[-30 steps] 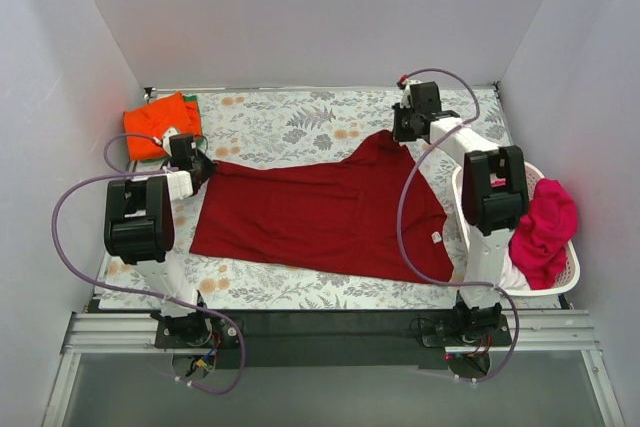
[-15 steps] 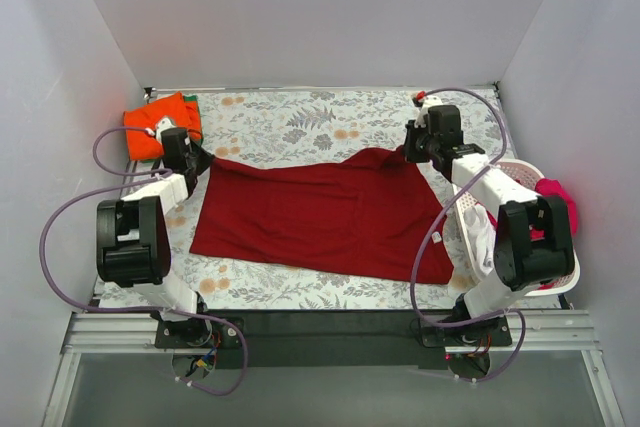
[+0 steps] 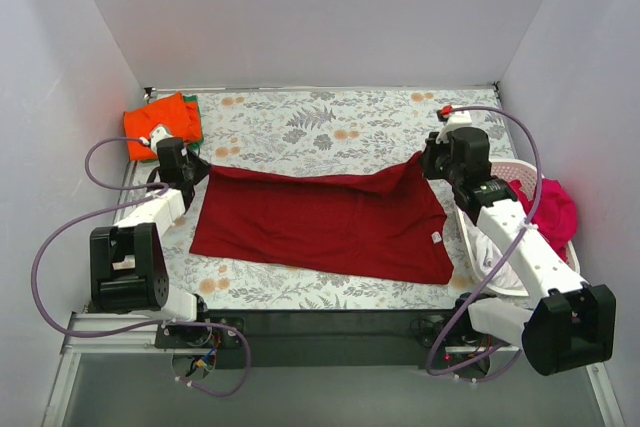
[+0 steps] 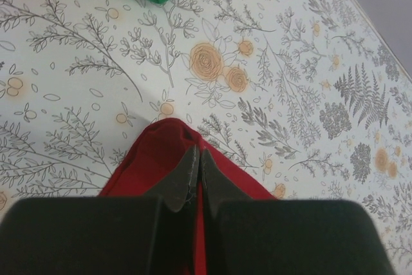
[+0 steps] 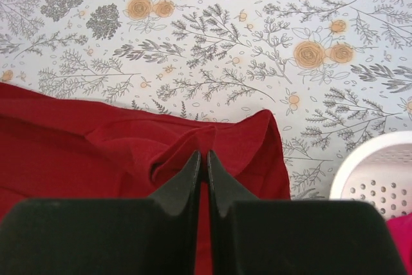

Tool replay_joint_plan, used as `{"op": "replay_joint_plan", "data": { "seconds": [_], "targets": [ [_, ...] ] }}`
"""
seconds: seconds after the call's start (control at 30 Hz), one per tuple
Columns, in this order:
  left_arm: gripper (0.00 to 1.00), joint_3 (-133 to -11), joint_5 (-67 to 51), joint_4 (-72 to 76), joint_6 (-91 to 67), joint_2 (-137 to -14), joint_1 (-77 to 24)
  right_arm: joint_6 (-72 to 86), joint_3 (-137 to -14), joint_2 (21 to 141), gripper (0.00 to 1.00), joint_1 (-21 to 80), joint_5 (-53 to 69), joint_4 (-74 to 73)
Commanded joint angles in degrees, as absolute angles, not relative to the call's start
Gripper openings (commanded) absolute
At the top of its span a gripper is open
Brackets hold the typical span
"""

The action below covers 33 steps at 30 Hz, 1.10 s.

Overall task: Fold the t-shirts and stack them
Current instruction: Fold the tshirt

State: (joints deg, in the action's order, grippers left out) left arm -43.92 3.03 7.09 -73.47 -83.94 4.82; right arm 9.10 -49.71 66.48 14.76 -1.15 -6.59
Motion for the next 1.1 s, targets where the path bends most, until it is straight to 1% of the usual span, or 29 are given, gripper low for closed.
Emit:
{"op": "replay_joint_plan", "data": {
  "seconds": [0.0, 0.5, 0.8, 1.07],
  "targets": [
    [0.0, -42.5, 4.5, 6.0, -73.0, -80.6, 5.3, 9.2, -48.2, 62.9, 0.01, 14.9, -4.4, -9.6],
    [0.0, -37.2, 6.6, 3.3, -74.2, -73.1, 5.3, 11.3, -44.8, 49.6, 0.01, 14.9, -3.7, -21.7],
    [0.0, -33.2, 7.1, 2.2, -75.2, -69.6, 5.3, 12.4, -41.2, 43.8, 0.01, 16.2, -2.7, -26.6],
    [0.0, -31.4, 7.8, 0.9, -76.3, -67.7, 5.2, 13.4, -38.5, 41.4, 0.01, 16.8, -3.4, -29.8]
  ]
}}
